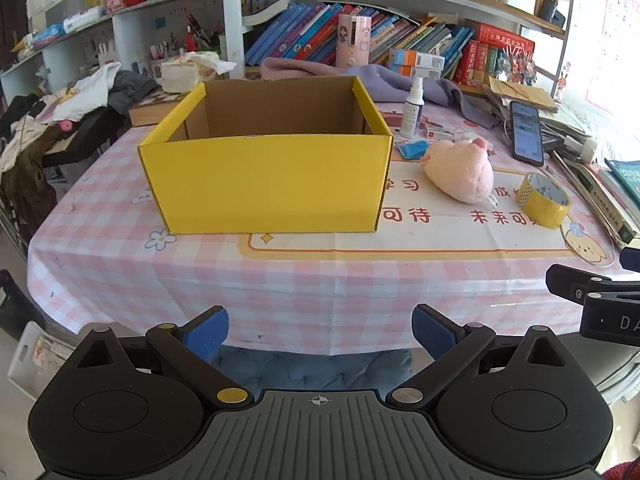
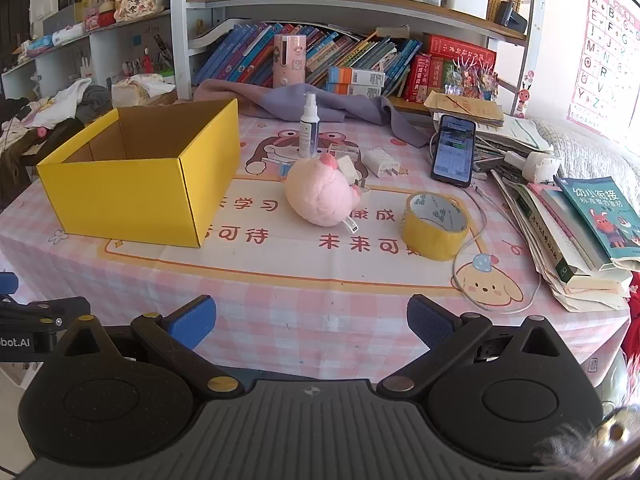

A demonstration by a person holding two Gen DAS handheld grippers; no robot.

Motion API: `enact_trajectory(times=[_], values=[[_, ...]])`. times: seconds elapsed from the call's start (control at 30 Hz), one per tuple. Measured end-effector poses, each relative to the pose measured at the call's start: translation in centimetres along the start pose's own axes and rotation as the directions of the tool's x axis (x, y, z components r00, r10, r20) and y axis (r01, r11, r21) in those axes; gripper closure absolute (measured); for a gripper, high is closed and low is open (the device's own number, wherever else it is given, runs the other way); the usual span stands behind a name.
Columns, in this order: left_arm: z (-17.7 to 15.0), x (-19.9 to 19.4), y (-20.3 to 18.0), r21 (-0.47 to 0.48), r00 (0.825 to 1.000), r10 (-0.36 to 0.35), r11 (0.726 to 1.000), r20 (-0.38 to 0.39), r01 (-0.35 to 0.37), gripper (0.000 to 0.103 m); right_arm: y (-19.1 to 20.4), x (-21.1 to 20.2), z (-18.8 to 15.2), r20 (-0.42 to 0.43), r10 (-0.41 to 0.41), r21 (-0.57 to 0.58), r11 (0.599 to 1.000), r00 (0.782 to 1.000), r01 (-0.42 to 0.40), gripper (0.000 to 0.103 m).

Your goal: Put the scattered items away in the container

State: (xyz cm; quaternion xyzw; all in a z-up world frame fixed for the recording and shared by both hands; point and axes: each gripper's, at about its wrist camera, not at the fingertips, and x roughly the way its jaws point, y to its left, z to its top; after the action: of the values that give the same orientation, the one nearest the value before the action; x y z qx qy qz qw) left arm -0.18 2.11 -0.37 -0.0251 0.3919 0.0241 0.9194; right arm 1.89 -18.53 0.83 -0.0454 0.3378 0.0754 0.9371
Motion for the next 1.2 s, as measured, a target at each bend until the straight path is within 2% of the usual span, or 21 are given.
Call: enact_trajectory(times=[0.13, 0.33, 0.83, 1.0, 1.2], values=[[-0.2, 0.0, 0.7, -0.033, 1.0, 0.001, 0.999, -0.009, -0.001, 0.003, 0.1, 0.0, -0.1, 0.001, 0.001, -0.004, 1.0, 1.0, -0.001, 0.0], [0.0, 0.1, 0.6, -0.021, 1.0, -0.004, 1.0, -0.002, 0.004, 0.003, 0.2, 0.0, -0.1, -0.002, -0.003, 0.003, 1.0, 1.0, 0.003, 0.0], [0.0, 0.4, 1.4, -0.058, 1.0, 0.011, 0.998, -0.017, -0.012, 0.003, -0.1, -0.1, 0.1, 0.018, -0.017, 0.014, 1.0, 1.0, 0.017, 0.0], [-0.1, 0.2, 1.0, -0.025, 1.0, 0.005, 1.0, -0.008, -0.005, 0.003, -0.1, -0.2, 0.2, 0.022, -0.014, 0.012, 1.0, 1.0, 0.014, 0.0], [0.0, 0.1, -0.2, 0.059, 1.0, -0.007, 0.998, 0.002, 0.007, 0.003, -1.0, -0.6, 0.5, 0.045, 0.008, 0.025, 1.0, 0.999, -0.009, 0.0]])
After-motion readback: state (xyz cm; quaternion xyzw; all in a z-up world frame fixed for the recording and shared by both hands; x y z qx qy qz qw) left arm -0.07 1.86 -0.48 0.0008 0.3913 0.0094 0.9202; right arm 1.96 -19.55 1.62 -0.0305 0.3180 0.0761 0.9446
